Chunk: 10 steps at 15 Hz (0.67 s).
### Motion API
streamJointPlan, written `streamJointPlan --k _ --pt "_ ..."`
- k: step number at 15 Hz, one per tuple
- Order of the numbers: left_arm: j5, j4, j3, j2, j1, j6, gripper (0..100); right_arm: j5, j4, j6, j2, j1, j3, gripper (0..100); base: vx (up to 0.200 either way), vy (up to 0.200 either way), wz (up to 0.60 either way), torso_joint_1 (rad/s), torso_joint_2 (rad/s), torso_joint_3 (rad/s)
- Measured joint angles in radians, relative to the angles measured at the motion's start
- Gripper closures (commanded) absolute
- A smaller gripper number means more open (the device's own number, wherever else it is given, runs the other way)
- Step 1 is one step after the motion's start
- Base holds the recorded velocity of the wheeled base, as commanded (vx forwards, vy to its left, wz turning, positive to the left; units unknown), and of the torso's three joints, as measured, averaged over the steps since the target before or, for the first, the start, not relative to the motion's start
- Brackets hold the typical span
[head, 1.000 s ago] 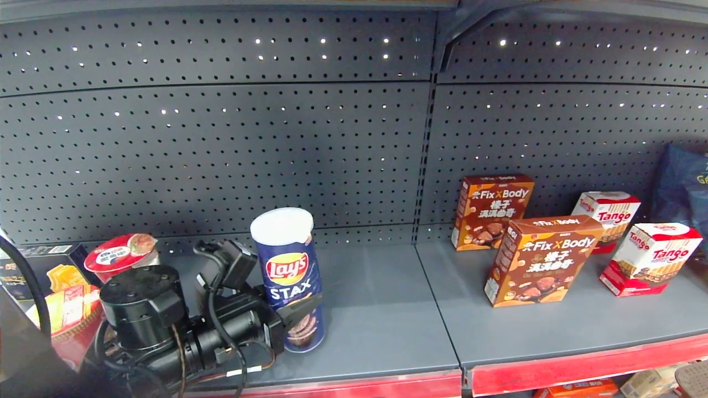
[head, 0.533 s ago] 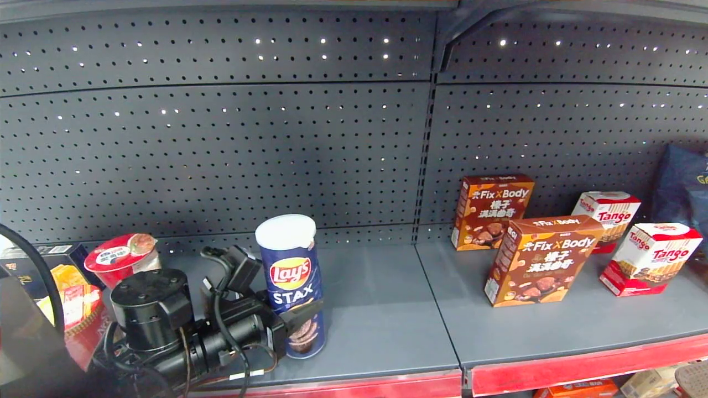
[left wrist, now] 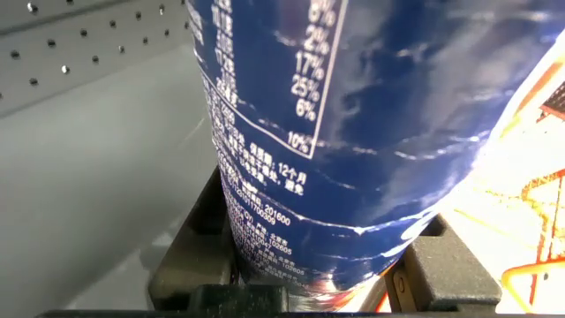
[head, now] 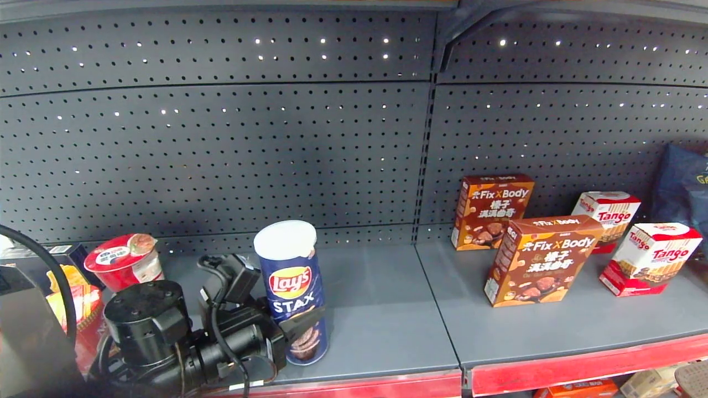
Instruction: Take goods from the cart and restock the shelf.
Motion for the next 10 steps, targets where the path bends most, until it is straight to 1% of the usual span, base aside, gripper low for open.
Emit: streamJointPlan --k 1,2,4,10 --pt "0.0 -0.001 0.008 0.004 0.0 0.001 100 0.0 0.0 0.0 0.0 0.001 0.0 100 0.0 0.0 0.0 0.0 0.0 0.0" --pt "0.001 -0.003 0.022 0.007 0.0 0.001 0 0.0 -0.001 0.0 0.0 0.001 0.0 100 0.0 0.0 0.0 0.0 0.0 0.0" --pt "0.0 -0.004 0.041 0.01 0.0 0.003 0 0.0 -0.001 0.0 0.0 0.001 0.0 100 0.0 0.0 0.0 0.0 0.0 0.0" --pt "0.002 -0.001 0.056 0.008 0.001 0.005 0 0.0 -0.001 0.0 -0.001 0.001 0.0 100 0.0 0.0 0.0 0.0 0.0 0.0"
